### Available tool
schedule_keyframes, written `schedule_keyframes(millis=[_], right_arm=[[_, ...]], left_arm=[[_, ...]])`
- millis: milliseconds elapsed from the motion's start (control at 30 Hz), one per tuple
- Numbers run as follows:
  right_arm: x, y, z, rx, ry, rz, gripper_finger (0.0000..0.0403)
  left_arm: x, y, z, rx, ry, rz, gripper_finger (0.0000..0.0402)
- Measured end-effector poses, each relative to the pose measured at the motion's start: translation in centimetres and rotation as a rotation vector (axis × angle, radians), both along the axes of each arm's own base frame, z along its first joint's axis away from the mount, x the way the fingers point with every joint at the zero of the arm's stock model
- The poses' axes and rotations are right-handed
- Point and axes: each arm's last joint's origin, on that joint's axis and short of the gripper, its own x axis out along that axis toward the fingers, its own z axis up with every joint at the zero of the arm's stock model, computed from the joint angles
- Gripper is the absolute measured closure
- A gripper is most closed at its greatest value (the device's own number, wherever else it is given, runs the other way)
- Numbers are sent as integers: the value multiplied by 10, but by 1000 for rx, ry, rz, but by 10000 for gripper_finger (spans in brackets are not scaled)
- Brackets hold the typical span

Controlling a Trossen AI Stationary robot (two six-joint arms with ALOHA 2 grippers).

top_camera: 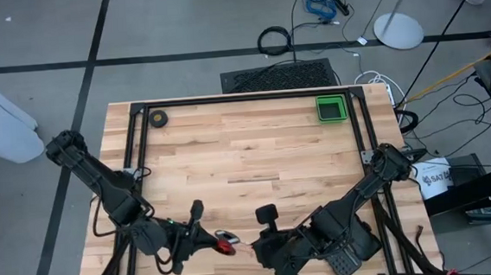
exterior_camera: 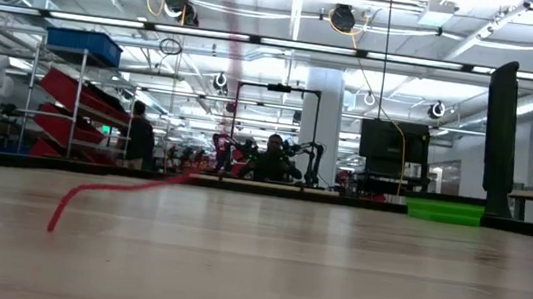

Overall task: Coil cords
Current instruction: Coil the red wire on the black spool

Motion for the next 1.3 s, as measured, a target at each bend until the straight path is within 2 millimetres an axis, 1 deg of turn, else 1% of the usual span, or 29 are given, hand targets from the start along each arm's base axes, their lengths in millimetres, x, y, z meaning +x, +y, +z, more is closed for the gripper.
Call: schedule_keyframes(millis=[167, 267, 467, 633, 733, 900, 1000, 1067, 1167, 1300], right_arm=[[3, -8, -8, 14, 34, -51, 365], [9, -14, -22, -3, 52, -68, 349], [24, -34, -56, -1, 57, -114, 323], [41, -47, -71, 69, -25, -91, 308], [48, -52, -80, 106, -108, -96, 302], [49, -64, -114, 136, -151, -117, 300], [49, -77, -132, 162, -183, -154, 300], [52, -87, -139, 173, -241, -170, 300], [54, -98, -143, 206, -351, -184, 300], [50, -105, -153, 210, -379, -188, 293]], left_arm=[[-3, 8, 4, -39, 20, 45, 396], [-6, 13, 6, -54, 31, 77, 396], [-11, 20, 9, -55, 27, 157, 396], [-12, 22, 8, -36, 38, 179, 396], [-12, 22, 8, -35, 34, 188, 396], [-12, 22, 8, -29, 27, 204, 396], [-12, 22, 8, -29, 27, 204, 395], [-12, 22, 8, -29, 27, 204, 395], [-12, 22, 8, -29, 27, 204, 395], [-12, 22, 8, -23, 25, 201, 395]])
